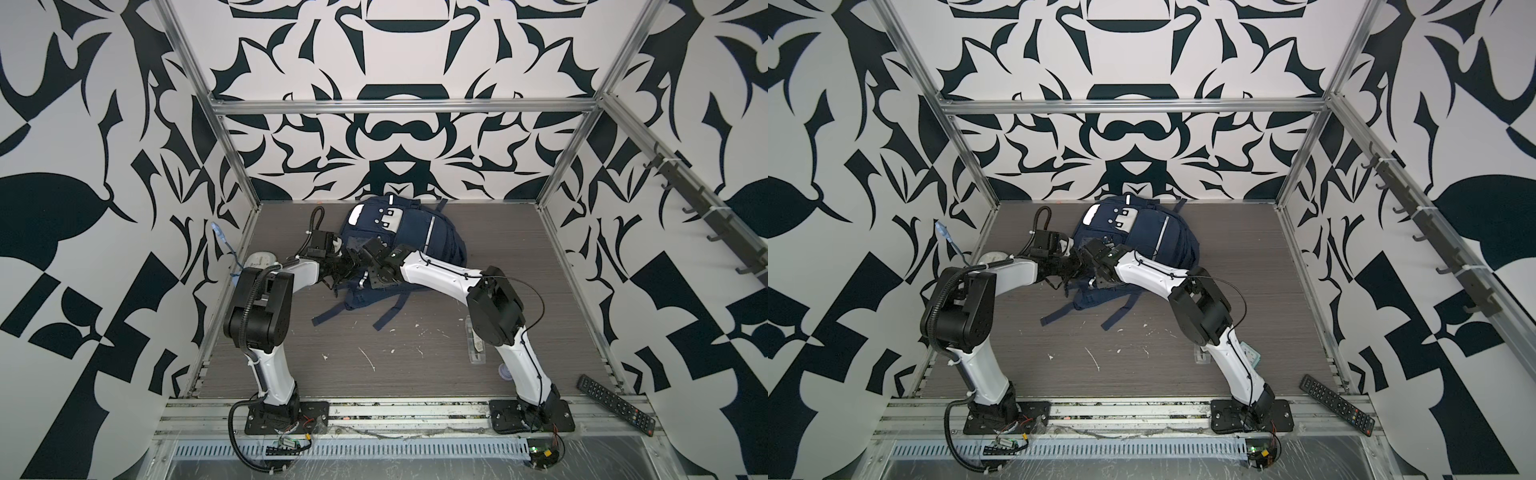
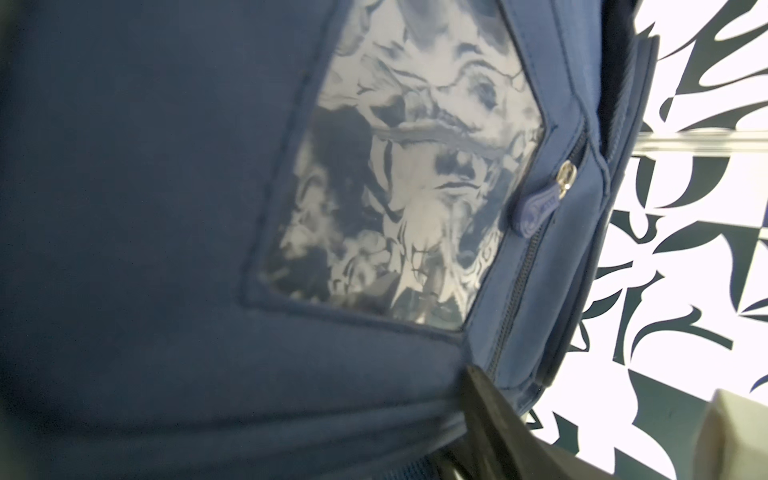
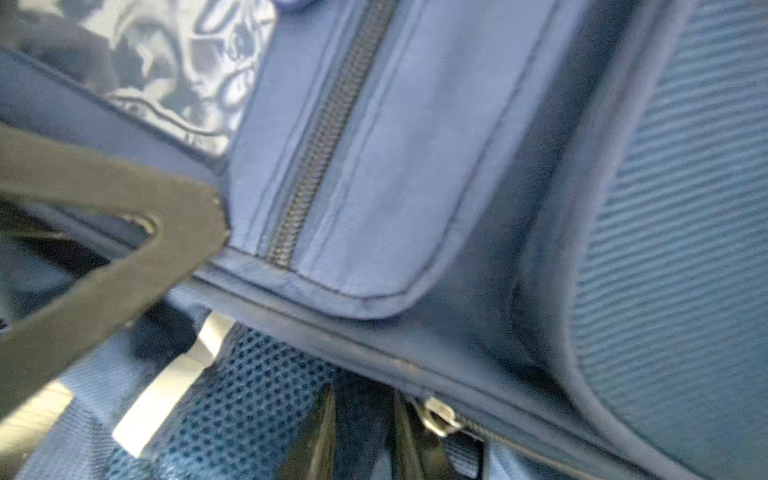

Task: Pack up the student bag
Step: 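Grasp the main zipper pull with the right gripper while the left holds the backpack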

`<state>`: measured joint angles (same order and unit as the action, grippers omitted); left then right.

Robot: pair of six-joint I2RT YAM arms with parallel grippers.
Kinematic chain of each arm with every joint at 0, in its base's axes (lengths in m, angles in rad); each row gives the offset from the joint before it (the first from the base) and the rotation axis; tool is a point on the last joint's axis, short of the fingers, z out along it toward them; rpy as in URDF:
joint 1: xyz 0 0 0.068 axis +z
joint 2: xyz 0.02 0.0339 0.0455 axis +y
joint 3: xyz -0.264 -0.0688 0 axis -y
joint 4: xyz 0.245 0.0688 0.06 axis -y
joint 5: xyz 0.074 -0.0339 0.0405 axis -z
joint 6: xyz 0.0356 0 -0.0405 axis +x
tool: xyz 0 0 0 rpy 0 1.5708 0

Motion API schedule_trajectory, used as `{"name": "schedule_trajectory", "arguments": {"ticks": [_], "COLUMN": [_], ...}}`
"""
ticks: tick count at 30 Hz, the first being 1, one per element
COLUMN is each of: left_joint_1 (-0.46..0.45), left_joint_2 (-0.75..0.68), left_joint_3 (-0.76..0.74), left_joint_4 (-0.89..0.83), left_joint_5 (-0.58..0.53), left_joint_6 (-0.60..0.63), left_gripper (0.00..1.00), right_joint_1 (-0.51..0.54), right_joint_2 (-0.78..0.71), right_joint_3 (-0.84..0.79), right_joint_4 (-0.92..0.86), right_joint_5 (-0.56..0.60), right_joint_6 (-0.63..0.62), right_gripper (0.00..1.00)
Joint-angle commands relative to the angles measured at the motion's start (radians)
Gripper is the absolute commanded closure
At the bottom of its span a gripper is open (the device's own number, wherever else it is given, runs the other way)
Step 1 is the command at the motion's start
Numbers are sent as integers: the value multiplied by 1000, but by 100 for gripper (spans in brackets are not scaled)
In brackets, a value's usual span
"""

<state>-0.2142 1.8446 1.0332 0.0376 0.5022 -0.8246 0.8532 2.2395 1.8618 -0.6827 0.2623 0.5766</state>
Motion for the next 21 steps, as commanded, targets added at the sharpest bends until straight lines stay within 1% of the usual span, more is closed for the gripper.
{"name": "schedule_trajectory", "arguments": {"ticks": [1, 3, 9, 13, 14, 21], "left_joint_1": [2, 2, 3, -2, -5, -36], "left_joint_2": [27, 31, 28, 11, 6, -33], "left_joint_3": [-30, -28, -6, -1, -1, -8], "left_joint_4": [21, 27, 30, 35, 35, 36], "left_joint_5": [0, 3, 15, 31, 34, 53], "left_joint_6": [-12, -18, -21, -27, -28, -23], "left_gripper": [53, 59, 84, 98, 100, 100], "right_joint_1": [-19, -23, -25, -25, -26, -39], "right_joint_2": [-11, -14, -52, -67, -66, -44], "right_joint_3": [36, 32, -14, -35, -35, -3], "right_joint_4": [-21, -28, -13, -2, 2, 25], "right_joint_5": [48, 59, 72, 79, 78, 68], "right_joint_6": [20, 23, 29, 32, 32, 34], "right_gripper": [71, 71, 71, 70, 70, 69]}}
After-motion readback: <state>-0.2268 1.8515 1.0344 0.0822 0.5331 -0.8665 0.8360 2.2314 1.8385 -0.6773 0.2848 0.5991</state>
